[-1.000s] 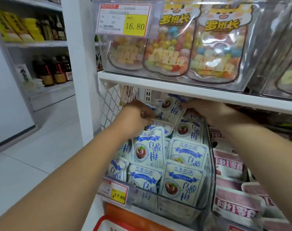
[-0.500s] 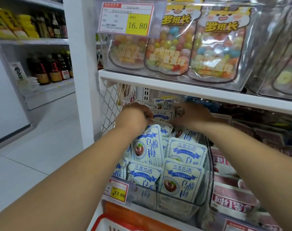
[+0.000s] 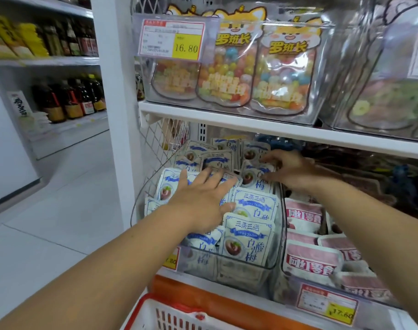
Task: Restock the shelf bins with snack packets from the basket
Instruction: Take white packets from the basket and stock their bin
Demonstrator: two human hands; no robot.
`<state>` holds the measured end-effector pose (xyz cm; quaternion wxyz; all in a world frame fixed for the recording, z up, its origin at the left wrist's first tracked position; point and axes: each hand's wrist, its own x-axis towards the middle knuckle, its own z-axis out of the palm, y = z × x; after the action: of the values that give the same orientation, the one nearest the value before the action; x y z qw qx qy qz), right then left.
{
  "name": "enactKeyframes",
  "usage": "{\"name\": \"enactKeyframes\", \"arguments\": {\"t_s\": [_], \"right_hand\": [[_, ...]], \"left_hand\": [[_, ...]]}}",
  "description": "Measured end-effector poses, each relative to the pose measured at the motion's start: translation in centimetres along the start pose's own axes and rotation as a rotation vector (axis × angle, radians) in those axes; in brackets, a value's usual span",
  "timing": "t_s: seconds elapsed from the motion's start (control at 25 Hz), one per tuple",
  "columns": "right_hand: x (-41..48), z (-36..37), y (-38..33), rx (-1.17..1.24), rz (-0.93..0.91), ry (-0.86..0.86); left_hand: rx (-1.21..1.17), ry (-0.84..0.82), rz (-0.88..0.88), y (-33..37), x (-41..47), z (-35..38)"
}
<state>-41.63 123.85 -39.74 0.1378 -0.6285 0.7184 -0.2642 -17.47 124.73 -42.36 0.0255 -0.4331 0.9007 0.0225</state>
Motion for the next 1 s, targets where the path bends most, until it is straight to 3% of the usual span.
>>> {"name": "enactKeyframes", "arguments": {"t_s": [0.12, 0.24, 0.32, 0.48, 0.56, 0.64, 0.8, 0.88, 1.0], "right_hand": [[-0.6, 0.0, -0.1, -0.247, -0.003, 0.105], [-3.5, -1.1, -2.0, -0.186, -0.084, 0.247], [-7.4, -1.0, -3.3, -0.064, -0.153, 0.322], [-17.8, 1.8, -5.4, 0.364, -0.313, 0.414], [-22.0, 5.0, -4.5, 0.413, -0.323, 0.329], [-26.1, 10.5, -1.8, 0.277, -0.191, 0.037], [-31.8, 21.3, 5.5, 0.013, 0.234, -0.703], [-33.8, 24.7, 8.6, -0.011, 0.415, -0.846], [-36.1, 27.5, 11.4, 0.032, 0.674, -0.844]], "left_hand": [[-0.004, -0.041, -0.001, 0.1, 0.5, -0.5], [-0.158, 0.041, 0.012, -0.2, -1.1, -1.5], [-0.237, 0.208, 0.037, -0.1, -3.0, -1.8], [-0.343, 0.778, 0.199, 1.4, -9.3, 0.7], [-0.317, 0.814, 0.274, 2.4, -12.2, 4.4], [-0.306, 0.451, 0.264, 3.3, -14.9, 11.4], [-0.457, -0.532, -0.077, 3.5, -19.3, 25.4], [-0.414, -0.716, -0.13, 3.7, -20.2, 30.3], [-0.324, -0.685, -0.223, 3.9, -20.6, 35.1]]}}
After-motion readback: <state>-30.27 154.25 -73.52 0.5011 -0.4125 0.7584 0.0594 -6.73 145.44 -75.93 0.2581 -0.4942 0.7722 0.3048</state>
